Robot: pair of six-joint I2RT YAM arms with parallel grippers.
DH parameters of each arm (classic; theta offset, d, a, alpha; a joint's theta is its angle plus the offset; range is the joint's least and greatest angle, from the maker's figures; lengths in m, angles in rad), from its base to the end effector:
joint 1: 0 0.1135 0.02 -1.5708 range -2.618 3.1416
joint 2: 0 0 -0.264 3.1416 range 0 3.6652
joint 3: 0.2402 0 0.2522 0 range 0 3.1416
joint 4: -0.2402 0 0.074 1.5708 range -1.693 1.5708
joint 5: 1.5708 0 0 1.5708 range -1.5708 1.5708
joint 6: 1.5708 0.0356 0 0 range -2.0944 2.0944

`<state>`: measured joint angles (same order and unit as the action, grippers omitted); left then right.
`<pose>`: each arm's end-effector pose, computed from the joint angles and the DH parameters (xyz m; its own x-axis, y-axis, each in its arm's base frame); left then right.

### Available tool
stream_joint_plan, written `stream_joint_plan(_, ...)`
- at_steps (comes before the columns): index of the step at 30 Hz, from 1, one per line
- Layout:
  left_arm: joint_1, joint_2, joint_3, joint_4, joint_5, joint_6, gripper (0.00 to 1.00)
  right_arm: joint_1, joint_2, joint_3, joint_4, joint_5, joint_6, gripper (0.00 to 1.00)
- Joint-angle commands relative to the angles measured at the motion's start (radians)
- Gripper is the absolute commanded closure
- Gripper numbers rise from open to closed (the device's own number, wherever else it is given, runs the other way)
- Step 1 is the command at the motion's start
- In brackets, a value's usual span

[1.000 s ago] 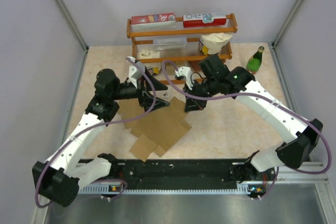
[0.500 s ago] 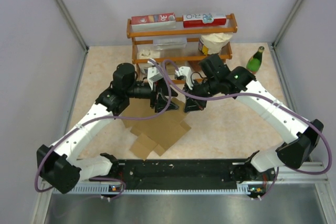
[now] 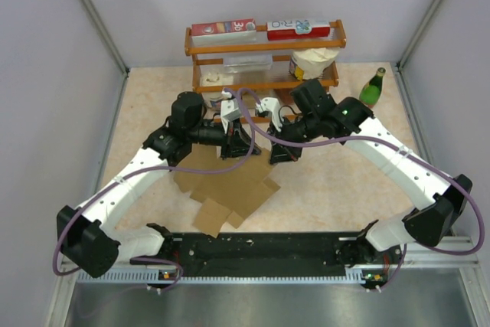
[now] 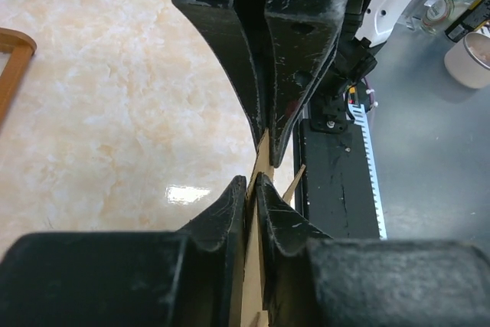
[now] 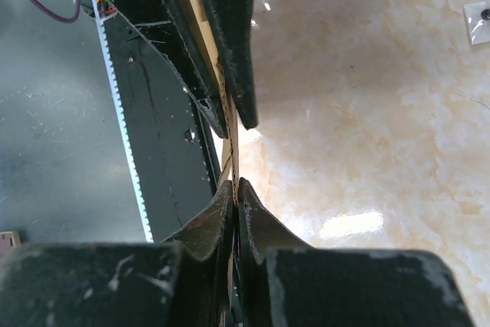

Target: Fold the paper box

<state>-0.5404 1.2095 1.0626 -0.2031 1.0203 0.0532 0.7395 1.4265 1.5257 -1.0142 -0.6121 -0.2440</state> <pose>0.2114 -0.1622 0.3522 -0.2428 0.1781 -0.9536 0.9699 0.0272 -0.2419 0.1951 0.2057 0.3770 -0.3724 -0.6073 -0.7017 -0.9279 0.2286 0.2946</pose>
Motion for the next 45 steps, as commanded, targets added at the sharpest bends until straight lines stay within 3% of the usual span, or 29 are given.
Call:
stream_joint_plan(1,-0.007,0.008,0.045,0.011,0.023,0.002,0.91,0.004,-0.04,0.04,0.023,0.012,-0.015,1.0)
stream_joint_plan(3,-0.006,0.013,0.05,0.01,0.031,-0.003,1.0,0.004,-0.043,0.045,0.023,0.028,-0.015,0.97)
stream_joint_plan(7,-0.007,0.016,0.048,0.013,0.02,-0.009,1.0,0.003,-0.066,0.068,0.035,0.104,-0.006,0.59)
stream_joint_plan(13,0.022,0.028,0.043,0.1,-0.064,-0.131,1.0,-0.054,-0.208,-0.008,0.192,0.19,0.067,0.31)
stream_joint_plan(15,0.055,0.025,0.022,0.193,-0.077,-0.235,1.0,-0.086,-0.285,-0.079,0.281,0.199,0.11,0.22)
stream_joint_plan(19,0.135,0.004,-0.078,0.566,-0.065,-0.505,1.0,-0.114,-0.422,-0.26,0.451,0.23,0.178,0.08)
stream_joint_plan(22,0.154,-0.002,-0.096,0.701,-0.069,-0.628,1.0,-0.114,-0.478,-0.384,0.531,0.247,0.216,0.07)
stream_joint_plan(30,0.163,-0.018,-0.089,0.867,-0.086,-0.788,1.0,-0.115,-0.58,-0.705,0.873,0.253,0.321,0.05)
stream_joint_plan(39,0.165,-0.057,-0.029,0.827,-0.08,-0.811,1.0,-0.117,-0.591,-0.823,1.058,0.239,0.305,0.05)
stream_joint_plan(45,0.165,-0.074,0.005,0.831,-0.091,-0.858,1.0,-0.132,-0.578,-0.86,1.158,0.164,0.319,0.2)
